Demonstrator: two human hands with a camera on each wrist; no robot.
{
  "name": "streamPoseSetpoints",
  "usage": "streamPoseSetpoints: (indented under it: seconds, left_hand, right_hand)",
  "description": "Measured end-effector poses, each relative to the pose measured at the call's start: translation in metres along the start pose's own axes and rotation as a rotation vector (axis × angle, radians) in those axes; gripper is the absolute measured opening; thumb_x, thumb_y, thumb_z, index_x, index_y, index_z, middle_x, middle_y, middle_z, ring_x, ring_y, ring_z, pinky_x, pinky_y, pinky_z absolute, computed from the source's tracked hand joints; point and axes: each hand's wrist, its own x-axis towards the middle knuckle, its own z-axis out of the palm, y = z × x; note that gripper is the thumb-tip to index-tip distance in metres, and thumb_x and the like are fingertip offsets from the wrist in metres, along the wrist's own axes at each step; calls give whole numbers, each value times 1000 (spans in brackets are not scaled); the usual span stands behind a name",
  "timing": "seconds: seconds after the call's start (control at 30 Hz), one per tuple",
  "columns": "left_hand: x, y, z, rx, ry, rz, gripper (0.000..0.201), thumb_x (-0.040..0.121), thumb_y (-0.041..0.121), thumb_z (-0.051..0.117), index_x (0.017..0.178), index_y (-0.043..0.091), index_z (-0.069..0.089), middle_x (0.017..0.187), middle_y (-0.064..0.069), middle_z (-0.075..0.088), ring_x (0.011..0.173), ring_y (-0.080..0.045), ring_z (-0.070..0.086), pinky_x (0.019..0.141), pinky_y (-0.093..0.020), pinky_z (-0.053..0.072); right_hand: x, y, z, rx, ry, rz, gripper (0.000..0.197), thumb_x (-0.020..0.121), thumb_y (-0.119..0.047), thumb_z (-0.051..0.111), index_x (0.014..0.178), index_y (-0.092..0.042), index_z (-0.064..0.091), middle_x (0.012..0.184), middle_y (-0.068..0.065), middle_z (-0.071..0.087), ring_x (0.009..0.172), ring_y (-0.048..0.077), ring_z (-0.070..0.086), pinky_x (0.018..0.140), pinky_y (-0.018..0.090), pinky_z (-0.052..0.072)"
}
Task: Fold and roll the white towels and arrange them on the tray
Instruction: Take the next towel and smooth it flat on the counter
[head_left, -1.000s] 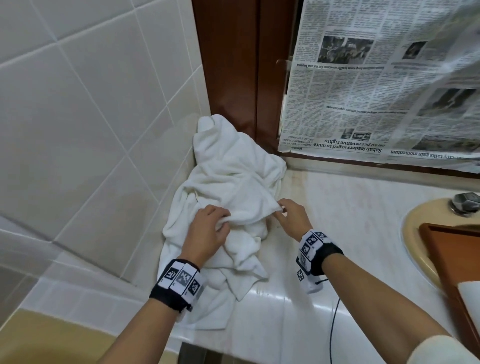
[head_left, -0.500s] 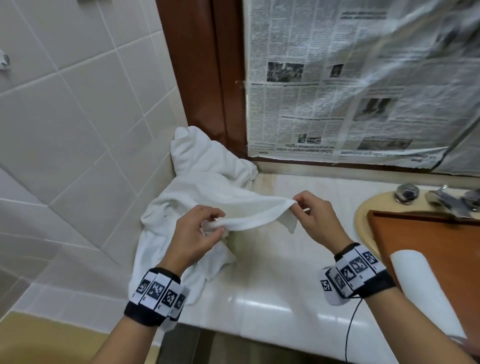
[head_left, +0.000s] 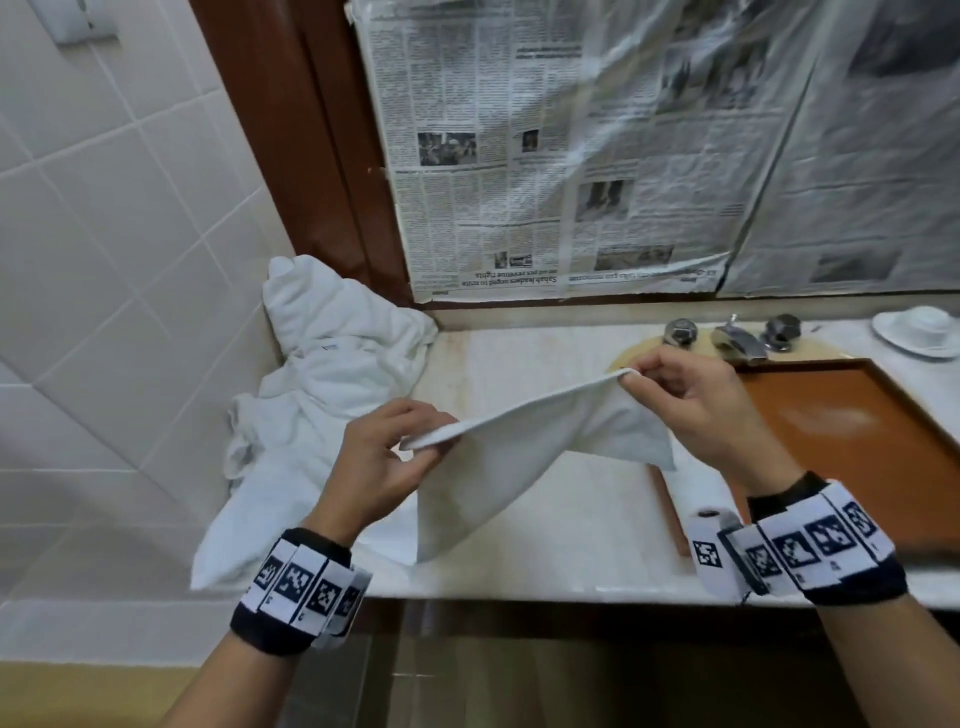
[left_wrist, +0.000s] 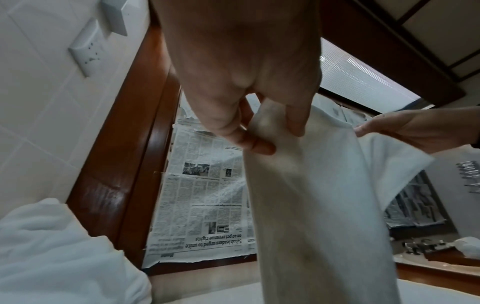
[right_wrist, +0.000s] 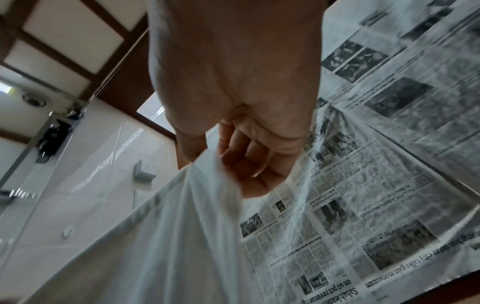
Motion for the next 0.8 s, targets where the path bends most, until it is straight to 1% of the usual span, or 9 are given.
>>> streamPoseSetpoints:
  seconds: [0.1,0.17,0.27,0.4,0.47,0.53,0.6,0.67,0.8]
  left_hand:
    - [-2,9,8,-29,6,44,11,87,20,75,97,21,79,92,8,72,85,-14,69,71,-27,53]
    - [-8,-2,19,-16,-5,-8,8,88,20,76,94,22,80,85,12,71,80,-7,67,69,-19,49]
    - [-23,-43,37,51,-89,-260,3,88,25,76,89,26,78,73,17,68,71,1,63,64,-16,44]
    - [-55,-102,54,82,-176,-590,6,88,22,74,84,25,78,64,9,69,65,-5,65,67,-26,46]
    - [-68,-123,60,138,-199,-680,9,89,20,72,93,17,79,79,4,74,83,-16,67,74,-26,42]
    - [-81,-139,65,213,-289,-743,20,91,22,66,105,12,76,100,-7,75,100,-26,66,79,-26,39]
    - [-95,-148,72,253,-380,-769,26,93,24,62,113,9,72,112,-11,73,108,-32,63,84,-29,38]
    - [-111,-152,73,243,-409,-763,31,93,29,62,117,10,68,114,-11,71,109,-32,63,88,-31,39]
    - [-121,-146,60,73,-449,-757,20,87,39,66,86,20,71,85,2,73,84,-21,65,78,-32,46]
  right_hand:
    - [-9,-2,-5,79,33,-8,14,95,-30,63,92,-17,65,79,7,66,72,28,59,65,37,45]
    - [-15,10,8,76,14,21,9,96,-28,61,94,-20,62,76,8,62,67,26,53,64,31,41]
    - [-23,49,51,-33,-27,112,6,96,-28,63,96,-22,64,77,-10,63,69,6,54,66,24,43]
    - [-39,105,120,-130,-50,305,7,95,-32,62,92,-26,61,67,-4,60,60,11,53,61,28,44]
    - [-49,124,152,-165,-145,425,2,96,-29,59,96,-30,57,75,-1,62,67,18,57,59,27,44]
    - [-61,136,180,-220,-276,548,16,96,-20,55,110,-26,57,97,4,65,85,25,61,72,32,49]
    - [-75,141,199,-319,-370,592,29,96,-16,53,125,-19,56,116,6,63,102,27,60,86,33,49]
    - [-86,139,210,-375,-385,568,33,96,-15,52,128,-15,57,121,6,64,110,27,59,92,33,45]
    - [-94,126,201,-278,-342,607,23,96,-20,58,117,-17,67,111,-1,70,100,16,61,81,23,43]
